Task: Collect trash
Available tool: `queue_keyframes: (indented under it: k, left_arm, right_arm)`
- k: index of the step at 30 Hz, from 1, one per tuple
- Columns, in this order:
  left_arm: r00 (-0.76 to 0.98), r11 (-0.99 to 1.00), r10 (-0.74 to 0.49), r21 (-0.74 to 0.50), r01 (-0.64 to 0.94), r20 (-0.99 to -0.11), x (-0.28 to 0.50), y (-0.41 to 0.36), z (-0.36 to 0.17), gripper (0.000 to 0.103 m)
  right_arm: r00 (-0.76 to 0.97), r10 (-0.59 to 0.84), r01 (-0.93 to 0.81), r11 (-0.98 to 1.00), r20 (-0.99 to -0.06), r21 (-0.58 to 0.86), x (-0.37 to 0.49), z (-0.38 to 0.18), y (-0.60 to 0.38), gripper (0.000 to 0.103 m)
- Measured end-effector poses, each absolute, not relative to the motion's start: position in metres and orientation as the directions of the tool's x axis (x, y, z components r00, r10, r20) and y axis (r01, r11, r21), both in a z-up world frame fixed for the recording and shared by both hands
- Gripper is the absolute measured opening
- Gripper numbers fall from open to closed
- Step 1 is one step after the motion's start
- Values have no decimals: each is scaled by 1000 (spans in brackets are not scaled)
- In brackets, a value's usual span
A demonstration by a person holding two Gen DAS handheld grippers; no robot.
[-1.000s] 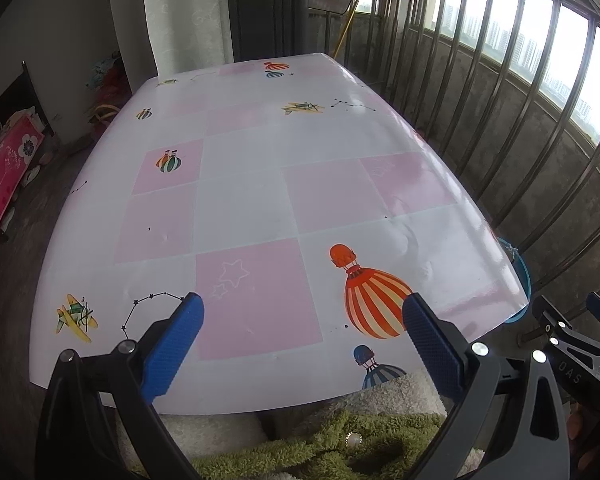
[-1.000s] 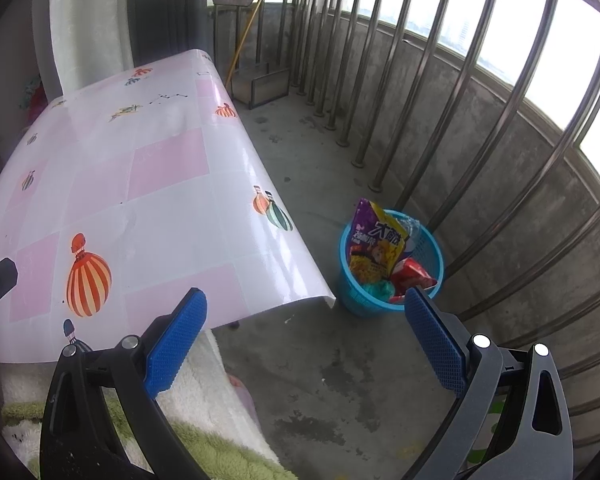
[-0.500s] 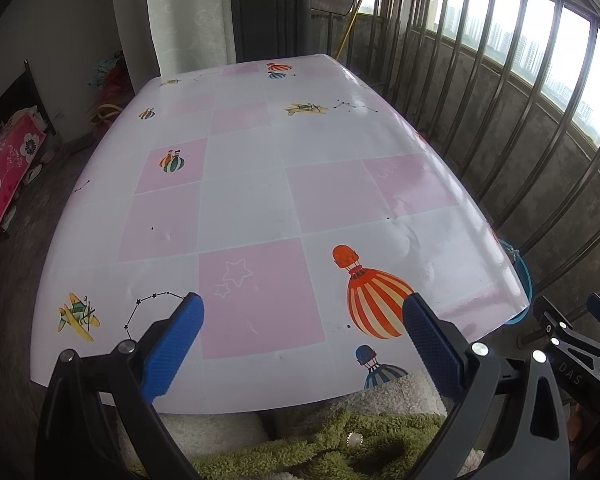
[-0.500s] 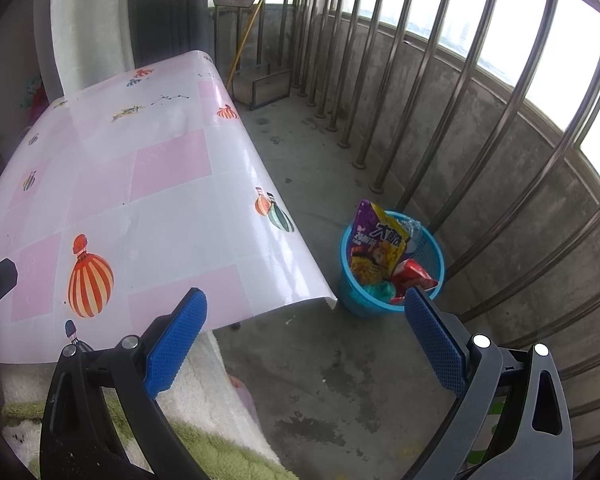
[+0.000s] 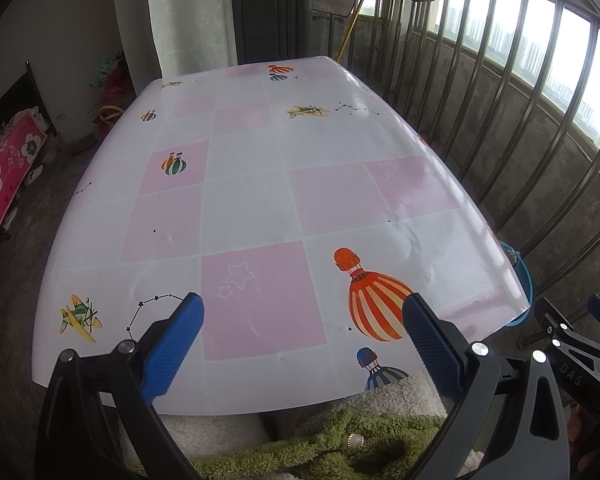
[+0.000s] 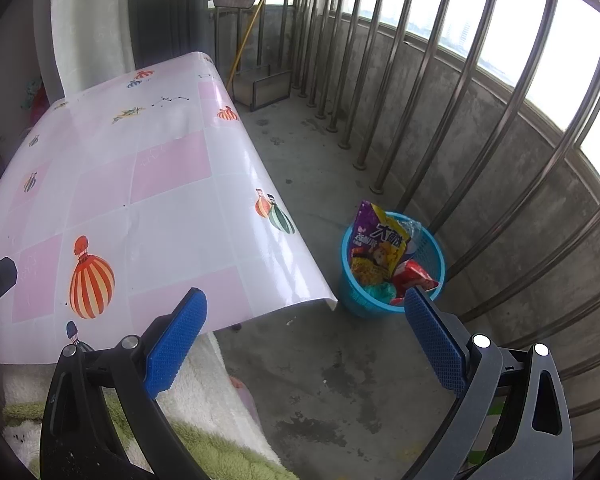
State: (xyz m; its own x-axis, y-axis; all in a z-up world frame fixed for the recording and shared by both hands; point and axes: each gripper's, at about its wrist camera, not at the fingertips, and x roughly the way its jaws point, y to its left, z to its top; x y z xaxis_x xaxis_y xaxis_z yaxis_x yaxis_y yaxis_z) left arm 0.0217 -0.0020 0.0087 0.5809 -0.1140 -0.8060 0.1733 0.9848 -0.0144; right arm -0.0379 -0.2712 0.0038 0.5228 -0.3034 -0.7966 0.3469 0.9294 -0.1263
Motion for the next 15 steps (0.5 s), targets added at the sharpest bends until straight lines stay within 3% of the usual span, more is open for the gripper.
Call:
queue_keyframes:
  k: [15]
  left_arm:
    - [583, 985, -112, -13, 172, -804, 22, -3, 10, 97]
  right_arm:
    - [523, -303, 348, 929, -796, -125, -38, 4, -271, 95]
